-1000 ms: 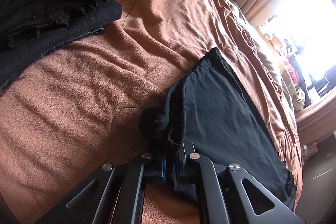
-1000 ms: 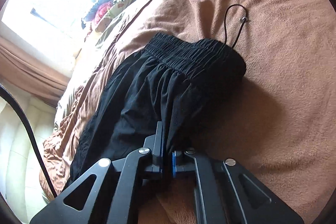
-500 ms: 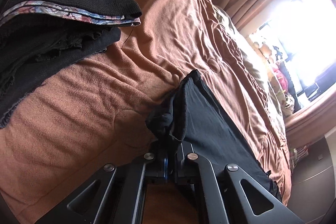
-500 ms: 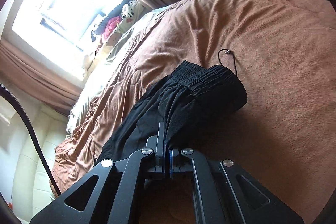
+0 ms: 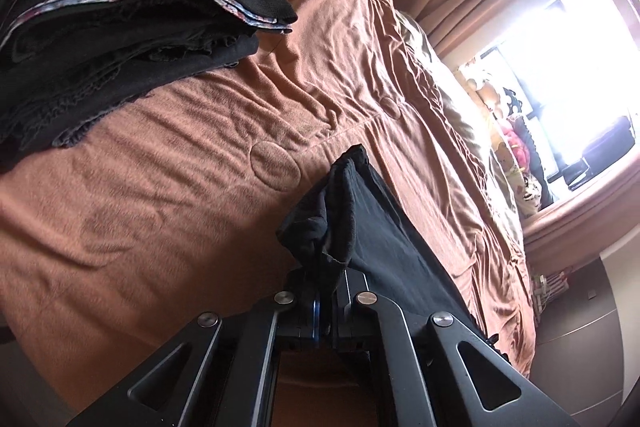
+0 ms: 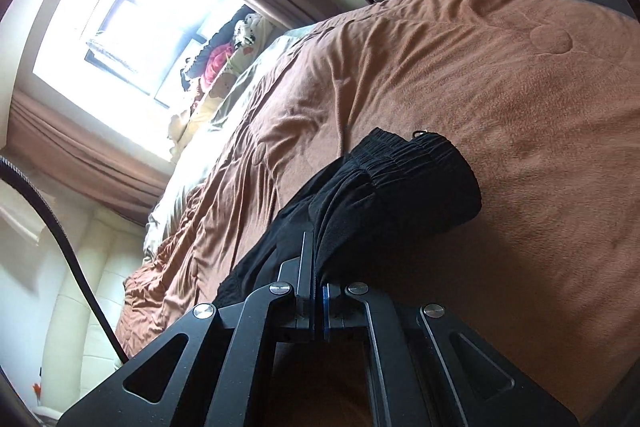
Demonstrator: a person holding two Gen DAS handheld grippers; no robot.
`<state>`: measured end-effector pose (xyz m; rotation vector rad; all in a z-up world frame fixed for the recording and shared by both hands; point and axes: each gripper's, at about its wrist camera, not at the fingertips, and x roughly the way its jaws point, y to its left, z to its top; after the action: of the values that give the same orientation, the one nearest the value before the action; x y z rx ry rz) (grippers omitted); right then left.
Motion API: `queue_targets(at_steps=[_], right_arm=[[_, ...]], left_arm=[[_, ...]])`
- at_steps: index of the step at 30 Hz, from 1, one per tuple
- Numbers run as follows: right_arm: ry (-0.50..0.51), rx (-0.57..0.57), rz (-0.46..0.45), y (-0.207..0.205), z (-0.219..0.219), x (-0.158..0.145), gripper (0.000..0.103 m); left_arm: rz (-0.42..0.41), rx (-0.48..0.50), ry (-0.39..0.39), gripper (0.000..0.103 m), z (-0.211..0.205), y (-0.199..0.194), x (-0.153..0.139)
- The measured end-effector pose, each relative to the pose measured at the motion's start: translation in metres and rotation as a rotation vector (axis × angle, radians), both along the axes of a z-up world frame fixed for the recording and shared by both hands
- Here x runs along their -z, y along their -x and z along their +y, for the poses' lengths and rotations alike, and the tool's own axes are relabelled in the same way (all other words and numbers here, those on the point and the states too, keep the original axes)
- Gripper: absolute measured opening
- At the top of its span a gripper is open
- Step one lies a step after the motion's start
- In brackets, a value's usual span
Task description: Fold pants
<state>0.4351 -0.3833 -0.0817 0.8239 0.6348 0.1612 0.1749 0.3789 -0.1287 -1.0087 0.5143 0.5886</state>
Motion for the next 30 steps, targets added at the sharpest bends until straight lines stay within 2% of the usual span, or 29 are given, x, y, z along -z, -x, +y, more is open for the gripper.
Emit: queue_targets(at_steps=[11, 16, 18, 22, 25, 27, 28, 30], right_arm=[[-0.009, 0.0, -0.005, 0.034, -0.028, 0.0, 0.0], [-0.039, 0.018, 0.026, 0.038, -0.031, 0.017, 0.0], [-0.044, 0.033, 0.061, 0.041, -0.03, 0.026, 0.003], [-0.12, 0.055, 0.101, 0.051, -0.03, 0.043, 0.006], [-0.158, 0.067, 0.11, 0.063, -0.028, 0.047, 0.017], [-0.162, 0.072, 0.107, 0.073, -0.025, 0.043, 0.027], [-0.161, 0.075, 0.105, 0.079, -0.025, 0.043, 0.032], [-0.151, 0.091, 0.086, 0.092, -0.022, 0.036, 0.05]], left_arm=[[-0.022, -0.009, 0.043, 0.003, -0.025, 0.039, 0.004], [-0.007, -0.005, 0.086, 0.003, -0.026, 0.044, 0.03], [0.001, -0.006, 0.115, 0.003, -0.026, 0.046, 0.042], [0.007, 0.002, 0.152, 0.004, -0.027, 0.048, 0.059], [0.007, 0.024, 0.163, 0.01, -0.03, 0.049, 0.065], [-0.006, 0.041, 0.171, 0.024, -0.033, 0.05, 0.067], [-0.025, 0.048, 0.176, 0.029, -0.034, 0.051, 0.067], [-0.045, 0.055, 0.168, 0.042, -0.038, 0.052, 0.065]])
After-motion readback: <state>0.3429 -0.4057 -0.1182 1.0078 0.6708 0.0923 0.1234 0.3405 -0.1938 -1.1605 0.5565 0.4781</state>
